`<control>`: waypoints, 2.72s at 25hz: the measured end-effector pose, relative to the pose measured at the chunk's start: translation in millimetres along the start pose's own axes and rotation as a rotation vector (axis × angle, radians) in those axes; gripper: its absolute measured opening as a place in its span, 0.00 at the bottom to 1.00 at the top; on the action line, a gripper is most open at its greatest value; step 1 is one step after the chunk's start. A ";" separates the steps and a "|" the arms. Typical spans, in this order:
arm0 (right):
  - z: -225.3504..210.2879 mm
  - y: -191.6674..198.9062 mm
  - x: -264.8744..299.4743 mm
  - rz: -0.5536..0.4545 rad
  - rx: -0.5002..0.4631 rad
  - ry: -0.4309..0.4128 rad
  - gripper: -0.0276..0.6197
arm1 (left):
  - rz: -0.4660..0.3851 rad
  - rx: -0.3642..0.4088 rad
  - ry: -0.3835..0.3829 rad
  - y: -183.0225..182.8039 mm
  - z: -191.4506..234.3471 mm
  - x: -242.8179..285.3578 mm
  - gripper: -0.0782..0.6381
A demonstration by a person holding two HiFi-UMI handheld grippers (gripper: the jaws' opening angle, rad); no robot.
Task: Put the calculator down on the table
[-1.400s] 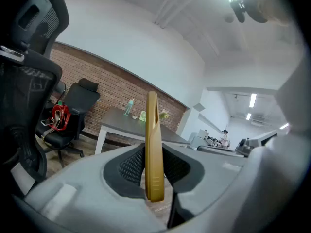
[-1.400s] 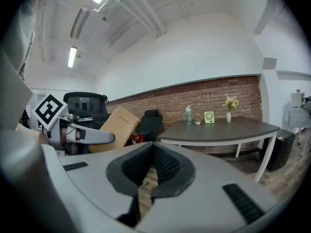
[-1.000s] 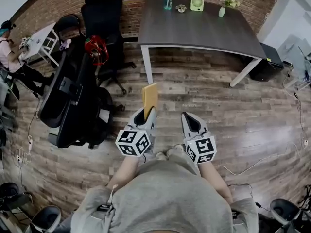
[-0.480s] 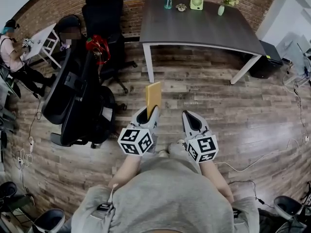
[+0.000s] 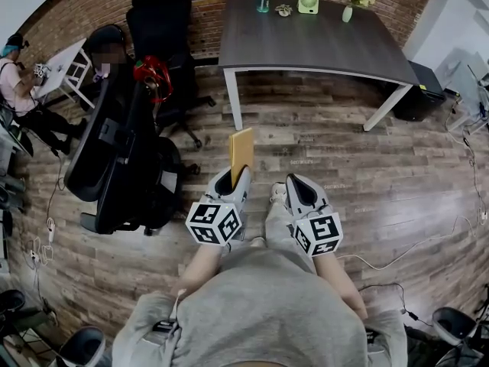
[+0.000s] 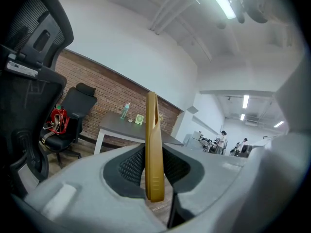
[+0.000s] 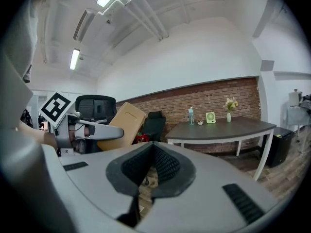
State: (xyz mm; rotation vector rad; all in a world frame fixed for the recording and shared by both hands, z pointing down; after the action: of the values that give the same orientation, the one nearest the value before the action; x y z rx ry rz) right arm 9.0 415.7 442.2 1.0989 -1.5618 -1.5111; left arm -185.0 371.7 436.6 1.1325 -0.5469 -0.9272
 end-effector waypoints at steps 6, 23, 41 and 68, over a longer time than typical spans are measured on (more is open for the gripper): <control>-10.3 8.6 16.7 0.003 -0.001 0.007 0.05 | 0.008 -0.004 -0.003 4.2 10.4 17.8 0.23; -75.9 13.5 118.5 0.024 -0.030 -0.039 0.05 | 0.015 -0.003 -0.037 -0.1 55.2 114.7 0.23; -197.7 -14.9 251.7 -0.001 -0.085 -0.102 0.05 | -0.024 -0.007 -0.085 -19.1 83.6 274.8 0.23; -277.0 -4.3 331.7 0.011 -0.051 -0.165 0.05 | -0.030 -0.018 -0.159 -11.1 104.0 373.4 0.23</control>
State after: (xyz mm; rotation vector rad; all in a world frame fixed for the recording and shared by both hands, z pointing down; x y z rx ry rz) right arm 128.0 0.4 435.3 0.9559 -1.6266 -1.6600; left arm -71.9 0.8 434.9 1.0590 -0.6504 -1.0519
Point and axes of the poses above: the fingertips, and each gripper's own axes: x forward along the fingers, z to its left, y out of its underside, the point moved 8 cm from there along -x, backward along the fingers, and after that the axes turned 14 degrees about -z, right-handed, at the moved point
